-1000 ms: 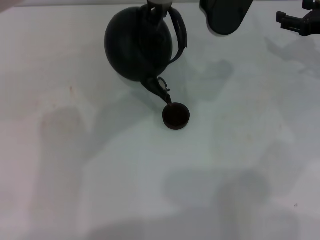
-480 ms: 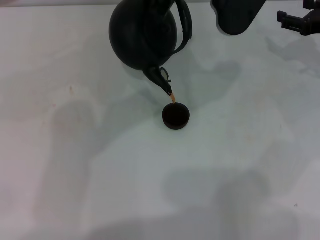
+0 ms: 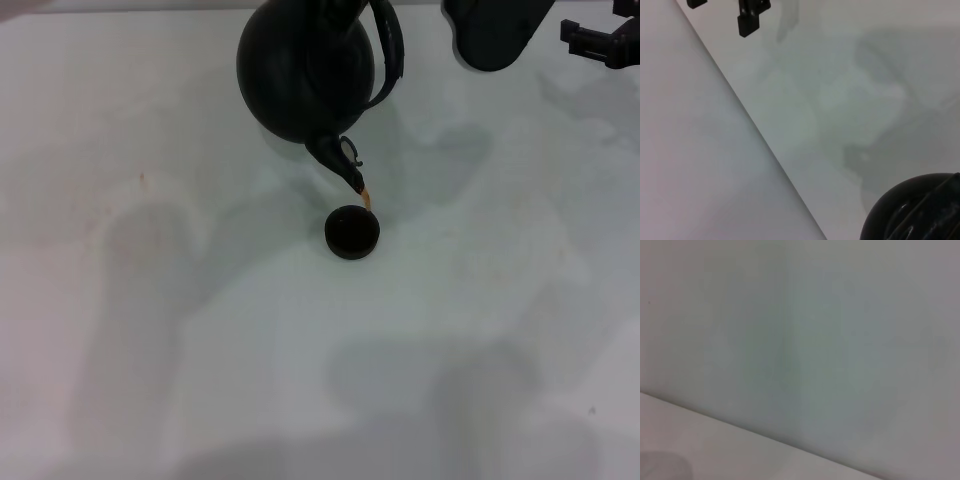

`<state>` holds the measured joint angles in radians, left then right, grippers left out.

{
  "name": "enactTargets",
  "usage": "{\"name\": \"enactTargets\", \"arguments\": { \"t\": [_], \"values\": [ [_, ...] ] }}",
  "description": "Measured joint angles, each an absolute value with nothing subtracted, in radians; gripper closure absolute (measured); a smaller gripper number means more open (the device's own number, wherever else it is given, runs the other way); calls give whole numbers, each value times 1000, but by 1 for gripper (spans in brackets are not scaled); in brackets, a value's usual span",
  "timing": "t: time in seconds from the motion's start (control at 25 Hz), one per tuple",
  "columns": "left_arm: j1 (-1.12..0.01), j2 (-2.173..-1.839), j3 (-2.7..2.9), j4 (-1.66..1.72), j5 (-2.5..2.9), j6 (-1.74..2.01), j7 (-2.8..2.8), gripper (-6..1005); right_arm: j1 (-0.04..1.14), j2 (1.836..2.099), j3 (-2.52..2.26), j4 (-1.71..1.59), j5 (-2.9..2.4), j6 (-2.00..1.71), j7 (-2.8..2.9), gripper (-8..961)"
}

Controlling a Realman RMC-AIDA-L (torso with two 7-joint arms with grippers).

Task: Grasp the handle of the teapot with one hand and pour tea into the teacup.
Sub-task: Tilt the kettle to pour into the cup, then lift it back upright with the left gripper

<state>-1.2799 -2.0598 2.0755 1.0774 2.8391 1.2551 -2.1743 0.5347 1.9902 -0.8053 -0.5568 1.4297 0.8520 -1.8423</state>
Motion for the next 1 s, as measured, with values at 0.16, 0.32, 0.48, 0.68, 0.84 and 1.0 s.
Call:
{"name": "enactTargets", "arguments": {
  "t": [0.16, 0.32, 0.48, 0.68, 0.84, 1.0],
  "values": [
    [-1277, -2062, 2076, 1088, 2839, 1261, -2176, 850, 535, 1989, -805, -557, 1430, 851, -1842, 97],
    [-1272, -2063, 2075, 1093, 2838, 1271, -2178, 850, 533, 1989, -805, -557, 1430, 850, -1842, 97],
    [-1259, -2063, 2075, 1094, 2838, 1276, -2179, 850, 530, 1989, -805, -557, 1430, 845, -1841, 97],
    [-1242, -2063, 2069, 1113, 2838, 1278, -2198, 851, 532, 1988, -805, -556, 1430, 839, -1839, 97],
    [-1220, -2056, 2038, 1140, 2839, 1279, -2242, 852, 535, 1988, -805, -556, 1430, 835, -1838, 97],
    [-1166, -2051, 1961, 1197, 2839, 1278, -2255, 853, 535, 1988, -805, -555, 1430, 826, -1835, 97]
  ]
}}
